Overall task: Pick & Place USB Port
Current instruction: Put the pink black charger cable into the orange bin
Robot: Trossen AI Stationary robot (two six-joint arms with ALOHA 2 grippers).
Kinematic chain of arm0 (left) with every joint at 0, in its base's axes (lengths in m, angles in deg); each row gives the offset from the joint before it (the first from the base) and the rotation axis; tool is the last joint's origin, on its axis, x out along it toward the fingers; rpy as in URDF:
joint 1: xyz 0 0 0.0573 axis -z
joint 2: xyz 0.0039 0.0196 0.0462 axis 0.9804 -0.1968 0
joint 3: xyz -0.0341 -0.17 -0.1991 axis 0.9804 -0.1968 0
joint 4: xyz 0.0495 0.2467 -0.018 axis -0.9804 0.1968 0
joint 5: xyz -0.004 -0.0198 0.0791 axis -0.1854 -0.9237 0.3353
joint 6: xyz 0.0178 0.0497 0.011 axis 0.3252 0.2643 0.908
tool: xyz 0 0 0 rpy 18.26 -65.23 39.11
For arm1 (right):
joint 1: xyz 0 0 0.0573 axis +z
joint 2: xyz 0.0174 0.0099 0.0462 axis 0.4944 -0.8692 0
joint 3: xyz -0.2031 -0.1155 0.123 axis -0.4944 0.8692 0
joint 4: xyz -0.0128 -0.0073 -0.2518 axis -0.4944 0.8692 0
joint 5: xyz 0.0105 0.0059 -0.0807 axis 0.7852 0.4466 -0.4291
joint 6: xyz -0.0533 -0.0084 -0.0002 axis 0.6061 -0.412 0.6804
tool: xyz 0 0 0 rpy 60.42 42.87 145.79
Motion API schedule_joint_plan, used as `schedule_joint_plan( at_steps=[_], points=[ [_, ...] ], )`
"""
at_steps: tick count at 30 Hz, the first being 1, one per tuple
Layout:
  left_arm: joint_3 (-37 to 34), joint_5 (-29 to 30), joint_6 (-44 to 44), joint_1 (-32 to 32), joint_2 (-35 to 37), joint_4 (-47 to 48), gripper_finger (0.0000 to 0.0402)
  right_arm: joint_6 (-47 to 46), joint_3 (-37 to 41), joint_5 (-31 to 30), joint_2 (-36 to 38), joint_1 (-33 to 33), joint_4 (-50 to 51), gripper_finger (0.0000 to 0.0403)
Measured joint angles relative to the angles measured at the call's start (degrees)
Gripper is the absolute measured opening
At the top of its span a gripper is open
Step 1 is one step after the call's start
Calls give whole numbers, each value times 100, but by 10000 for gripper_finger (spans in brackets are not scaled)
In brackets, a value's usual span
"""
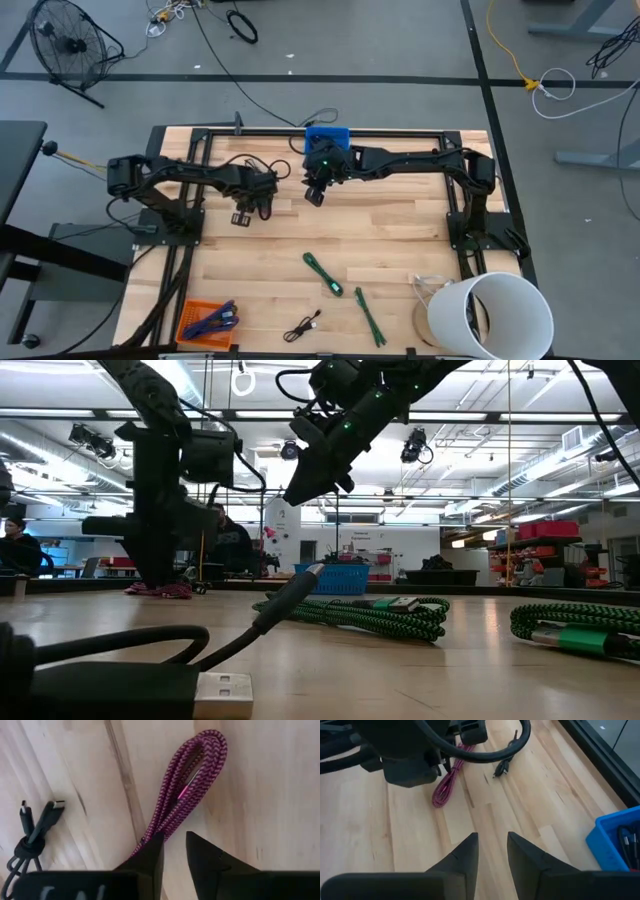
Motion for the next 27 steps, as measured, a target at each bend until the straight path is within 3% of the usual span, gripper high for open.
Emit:
schedule_joint_plan(
  at_steps=[8, 13, 16, 21, 27],
  points=[
    [15, 290, 49, 4, -273, -212, 140, 4, 0, 2, 0, 2, 2, 104],
    [7, 279, 23, 0, -277, -457, 147, 7, 0, 2, 0, 2, -3, 104],
    [4, 269, 23, 0, -277, -609, 126, -21, 0, 2, 0, 0, -4, 104],
    [11, 208, -217, 0, -271, -581, 17, -44, 0, 2, 0, 7, 6, 104],
    [6, 152, -449, 126, -255, -540, 4, -7, 0, 2, 0, 4, 6, 104]
  ],
)
